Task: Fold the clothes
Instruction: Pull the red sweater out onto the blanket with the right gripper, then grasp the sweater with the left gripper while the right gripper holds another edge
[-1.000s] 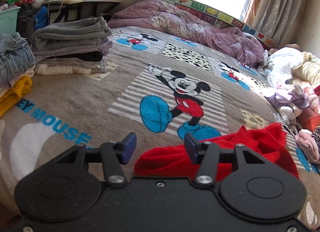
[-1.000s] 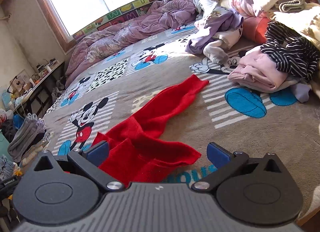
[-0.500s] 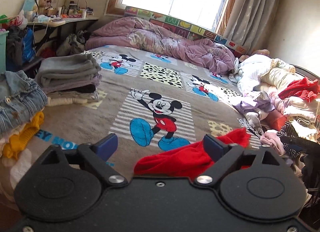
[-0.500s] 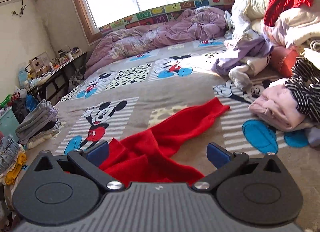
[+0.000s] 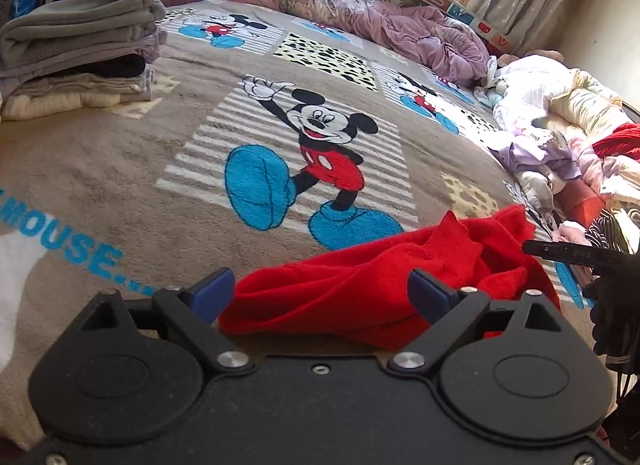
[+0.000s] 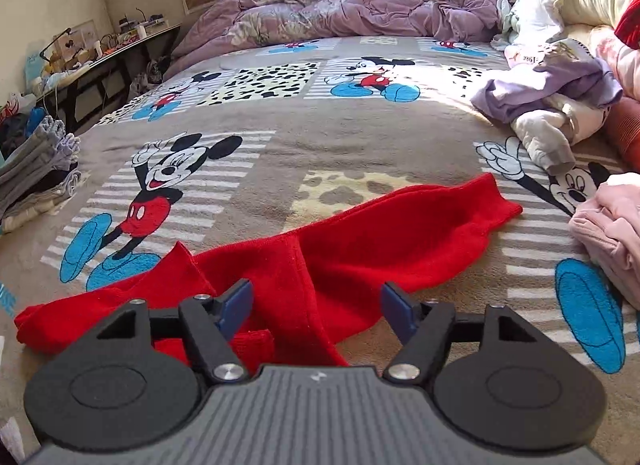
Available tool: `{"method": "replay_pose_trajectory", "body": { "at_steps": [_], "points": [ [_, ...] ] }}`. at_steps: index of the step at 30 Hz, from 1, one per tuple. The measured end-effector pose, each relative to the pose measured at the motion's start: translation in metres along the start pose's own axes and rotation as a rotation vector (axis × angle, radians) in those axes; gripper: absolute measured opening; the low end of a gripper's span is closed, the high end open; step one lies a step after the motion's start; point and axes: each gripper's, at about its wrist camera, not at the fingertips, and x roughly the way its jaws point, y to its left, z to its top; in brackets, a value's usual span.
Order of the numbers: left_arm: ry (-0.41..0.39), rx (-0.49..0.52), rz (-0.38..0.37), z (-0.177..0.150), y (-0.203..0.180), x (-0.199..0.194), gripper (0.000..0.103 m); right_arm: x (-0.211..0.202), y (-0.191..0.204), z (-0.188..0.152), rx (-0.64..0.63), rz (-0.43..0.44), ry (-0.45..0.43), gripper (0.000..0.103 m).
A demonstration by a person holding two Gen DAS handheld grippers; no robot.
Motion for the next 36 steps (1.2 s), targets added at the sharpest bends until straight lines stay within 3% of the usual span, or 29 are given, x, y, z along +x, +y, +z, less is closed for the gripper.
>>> {"method": "replay_pose_trajectory", "body": {
  "at_steps": [4, 5, 6, 7, 8, 10, 11, 14, 20, 28, 30, 32, 34, 36],
  "points": [
    [0.039, 0.087, -0.027, 0.000, -0.012, 0.028, 0.094, 0.036, 0.007, 0.000, -0.049, -0.016, 0.087, 0.074],
    [0.053, 0.109, -0.034, -0.002, -0.015, 0.035, 0.087, 0.043, 0.008, -0.002, -0.052, -0.005, 0.111, 0.073],
    [0.071, 0.130, -0.041, -0.005, -0.017, 0.040, 0.078, 0.046, 0.007, -0.006, -0.045, 0.019, 0.127, 0.071],
    [0.085, 0.154, -0.042, -0.009, -0.020, 0.043, 0.047, 0.048, 0.007, -0.009, -0.036, 0.047, 0.140, 0.054],
    [0.098, 0.177, -0.042, -0.013, -0.023, 0.045, 0.023, 0.051, 0.006, -0.013, -0.026, 0.074, 0.154, 0.034],
    [0.102, 0.218, -0.047, -0.022, -0.027, 0.042, 0.009, 0.044, 0.005, -0.021, -0.020, 0.105, 0.146, 0.022],
    [0.092, 0.230, -0.060, -0.027, -0.029, 0.036, 0.008, 0.037, 0.004, -0.025, -0.019, 0.113, 0.138, 0.014],
    [0.079, 0.315, -0.088, -0.041, -0.038, 0.015, 0.007, 0.015, 0.003, -0.039, -0.016, 0.133, 0.115, 0.008],
    [0.103, 0.415, -0.136, -0.079, -0.040, -0.034, 0.007, -0.037, -0.007, -0.073, 0.031, 0.196, 0.091, 0.008],
    [0.221, 0.375, -0.145, -0.112, -0.032, -0.036, 0.009, -0.067, 0.001, -0.119, -0.035, 0.164, 0.180, 0.008],
    [0.248, 0.359, -0.163, -0.112, -0.031, -0.036, 0.024, -0.071, 0.010, -0.125, -0.084, 0.145, 0.212, 0.008],
    [0.248, 0.352, -0.204, -0.108, -0.030, -0.043, 0.052, -0.076, 0.019, -0.129, -0.144, 0.130, 0.241, 0.009],
    [0.224, 0.351, -0.258, -0.102, -0.028, -0.057, 0.052, -0.084, 0.027, -0.132, -0.205, 0.126, 0.275, 0.009],
    [0.174, 0.326, -0.264, -0.092, -0.023, -0.070, 0.052, -0.095, 0.032, -0.132, -0.244, 0.123, 0.283, 0.013]
  ]
}}
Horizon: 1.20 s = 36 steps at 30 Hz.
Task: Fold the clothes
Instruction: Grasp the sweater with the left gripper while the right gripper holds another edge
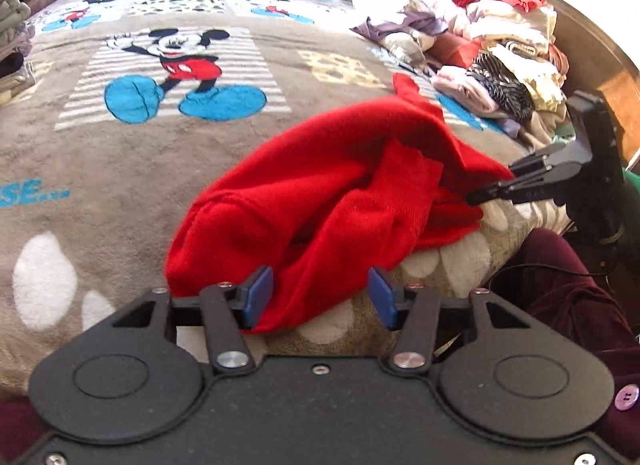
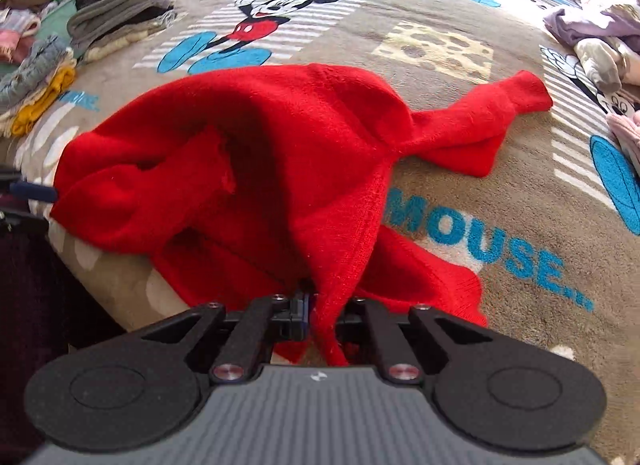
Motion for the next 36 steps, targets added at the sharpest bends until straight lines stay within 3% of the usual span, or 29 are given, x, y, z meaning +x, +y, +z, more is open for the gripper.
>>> {"method": "replay_pose_trajectory", "body": {
  "at_steps": [3, 6, 11, 13, 19, 23, 26, 31, 33, 34, 36],
  "points": [
    [-0.097, -0.109, 0.033, 0.010, 0.018, -0.019, 0.052, -0.025, 0.005, 0.002, -0.026, -0.008, -0.023, 0.022],
    [-0.164, -0.261, 0.055, 0.019, 0.042, -0.027, 0.052, -0.051, 0.009, 0.008, -0.040, -0.015, -0.070, 0.043],
    [-0.138, -0.496, -0.005, 0.022, 0.082, -0.005, 0.052, -0.079, 0.010, 0.019, -0.030, -0.018, -0.147, 0.065],
    [-0.104, -0.565, -0.025, 0.018, 0.092, 0.006, 0.052, -0.083, 0.006, 0.017, -0.013, -0.045, -0.143, 0.067],
    [-0.034, -0.629, -0.013, 0.007, 0.095, 0.040, 0.052, -0.087, -0.017, 0.016, 0.068, 0.013, -0.168, 0.067],
    [-0.020, -0.597, -0.024, 0.005, 0.087, 0.046, 0.051, -0.058, -0.025, 0.059, 0.126, 0.080, -0.236, 0.068],
    [-0.011, -0.552, -0.033, 0.005, 0.079, 0.046, 0.046, -0.017, -0.029, 0.094, 0.117, 0.120, -0.212, 0.073],
    [0.003, -0.506, -0.035, 0.005, 0.071, 0.050, 0.041, 0.070, -0.050, 0.128, 0.131, 0.093, 0.009, 0.074],
    [0.007, -0.494, -0.033, 0.005, 0.069, 0.052, 0.037, 0.089, -0.055, 0.121, 0.163, 0.154, 0.068, 0.070],
    [0.009, -0.485, -0.031, 0.005, 0.067, 0.053, 0.032, 0.089, -0.053, 0.117, 0.148, 0.173, 0.069, 0.065],
    [0.004, -0.433, -0.022, 0.011, 0.061, 0.052, 0.027, 0.083, -0.045, 0.109, 0.094, 0.202, 0.055, 0.029]
  ]
}}
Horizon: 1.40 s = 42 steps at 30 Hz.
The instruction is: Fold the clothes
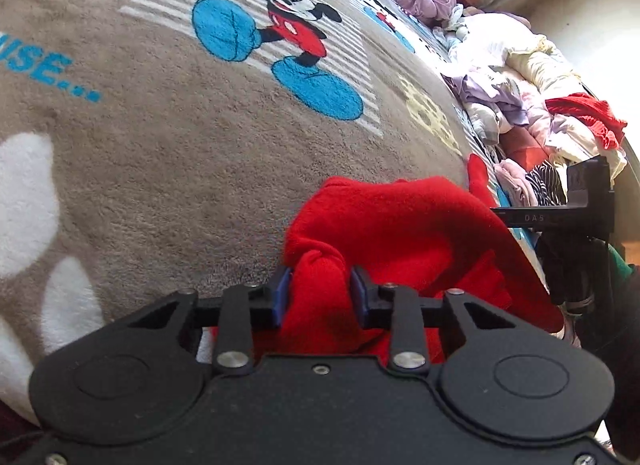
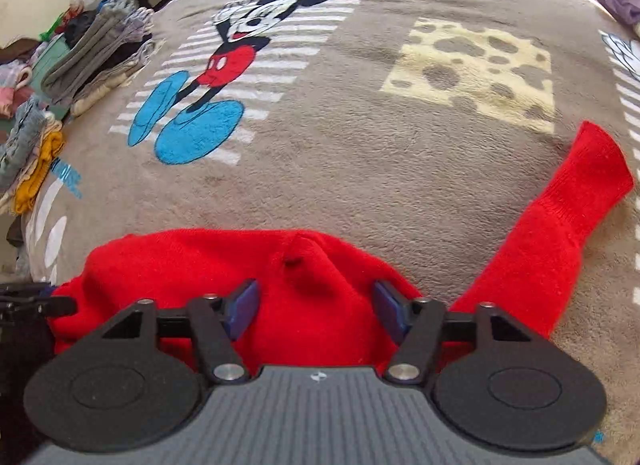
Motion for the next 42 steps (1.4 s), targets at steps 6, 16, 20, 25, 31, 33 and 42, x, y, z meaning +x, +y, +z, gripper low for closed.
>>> {"method": "replay_pose_trajectory", "body": {
  "at_steps": [6, 16, 20, 25, 31, 33, 42],
  "points": [
    [-0.081, 0.208, 0.069, 0.018, -0.034, -0.012, 0.016, -0.039, 0.009, -0.024, -0.036, 0.019, -0.153, 0.011],
    [-0.237, 0.546, 0.118, 0.042, -0.086, -0.042, 0.015, -0.136, 0.060, -0.050, -0.340, -0.265, -0.473, 0.011],
    [-0.083, 0.562, 0.068, 0.029, -0.077, -0.026, 0.058, -0.097, 0.056, -0.073, -0.405, -0.294, -0.167, 0.040],
    [-0.049, 0.561, 0.150, 0.011, -0.063, -0.025, 0.057, -0.099, 0.042, -0.089, -0.321, -0.249, -0.124, 0.050],
    [-0.115, 0.407, 0.075, 0.046, -0.052, -0.042, 0.057, -0.118, 0.031, -0.054, -0.210, -0.189, -0.252, 0.062],
    [-0.108, 0.377, 0.060, 0.055, -0.050, -0.040, 0.057, -0.104, 0.032, -0.042, -0.220, -0.180, -0.237, 0.063],
    [0.072, 0.321, -0.013, 0.073, -0.037, 0.008, 0.038, -0.014, 0.020, 0.003, -0.270, -0.115, -0.067, 0.062]
  ]
}}
